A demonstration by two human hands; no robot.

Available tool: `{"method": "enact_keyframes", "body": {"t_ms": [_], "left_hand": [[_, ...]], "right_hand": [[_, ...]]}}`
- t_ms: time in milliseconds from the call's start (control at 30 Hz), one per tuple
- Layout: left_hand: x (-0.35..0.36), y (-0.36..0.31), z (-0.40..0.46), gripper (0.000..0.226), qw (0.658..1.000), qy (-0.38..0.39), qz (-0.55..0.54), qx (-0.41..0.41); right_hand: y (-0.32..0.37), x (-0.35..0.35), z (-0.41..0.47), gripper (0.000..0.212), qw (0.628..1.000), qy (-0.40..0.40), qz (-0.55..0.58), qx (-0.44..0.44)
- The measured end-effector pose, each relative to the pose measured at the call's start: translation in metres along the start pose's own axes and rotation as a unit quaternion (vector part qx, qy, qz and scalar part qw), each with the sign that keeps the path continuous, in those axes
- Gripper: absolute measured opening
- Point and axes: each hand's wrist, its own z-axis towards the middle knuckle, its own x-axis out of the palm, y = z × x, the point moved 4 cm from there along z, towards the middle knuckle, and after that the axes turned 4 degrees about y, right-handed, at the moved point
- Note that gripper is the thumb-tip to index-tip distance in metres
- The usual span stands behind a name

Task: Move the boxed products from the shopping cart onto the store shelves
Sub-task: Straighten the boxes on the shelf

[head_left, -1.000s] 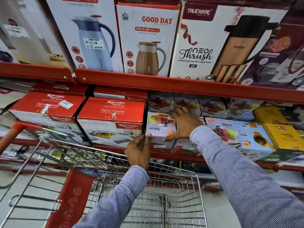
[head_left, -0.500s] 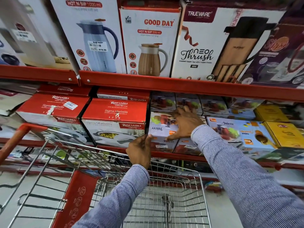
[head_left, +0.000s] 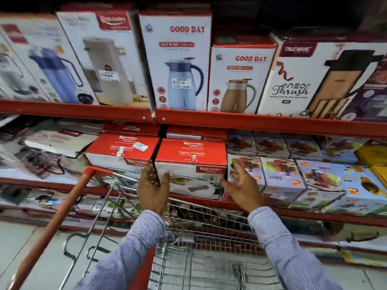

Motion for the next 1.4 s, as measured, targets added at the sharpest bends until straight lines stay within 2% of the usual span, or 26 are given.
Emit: {"method": "enact_keyframes", "body": {"t_ms": [100,267,500,667,833,933,1000,1067,1233,1400], "left_hand": [[-0.004,-0.004,0.006,0.052,0.999,0.038,0.01,0.016],[-0.004,0.0,0.008,0.047,0.997,0.06,0.03,0.035],[-0.003,0.005,0.012,0.047,0.994,0.107,0.013,0.022],[-0.005,0.005,0.013,0.048,0.993,0.112,0.01,0.031],[-0.007,0.005,0.014,0.047,0.993,0.116,0.003,0.033],[-0.016,-0.003,0.015,0.043,0.996,0.082,-0.006,0.026],[-0.024,-0.02,0.019,0.035,0.997,0.046,-0.042,0.035],[-0.028,-0.048,0.03,0.03,0.995,0.023,-0.071,0.064],[-0.031,-0.139,0.075,0.036,0.98,0.009,-0.086,0.177],[-0.032,-0.187,0.102,0.048,0.972,0.01,-0.055,0.23]], "right_hand": [[0.002,0.014,-0.001,0.074,1.0,-0.003,-0.019,0.021],[0.008,0.021,-0.003,0.058,0.999,-0.019,-0.006,0.04],[0.013,0.025,-0.011,0.058,0.996,-0.044,0.044,0.063],[0.014,0.026,-0.017,0.059,0.995,-0.058,0.038,0.071],[0.016,0.027,-0.015,0.06,0.996,-0.036,0.021,0.073],[0.024,0.021,-0.013,0.051,0.995,-0.062,-0.009,0.074],[0.041,0.011,-0.013,0.052,0.986,-0.156,-0.016,0.054],[0.069,0.001,-0.008,0.05,0.973,-0.229,0.009,-0.008],[0.167,-0.004,0.018,0.045,0.961,-0.204,0.056,-0.178],[0.229,-0.02,0.046,0.048,0.942,-0.248,0.053,-0.222]]}}
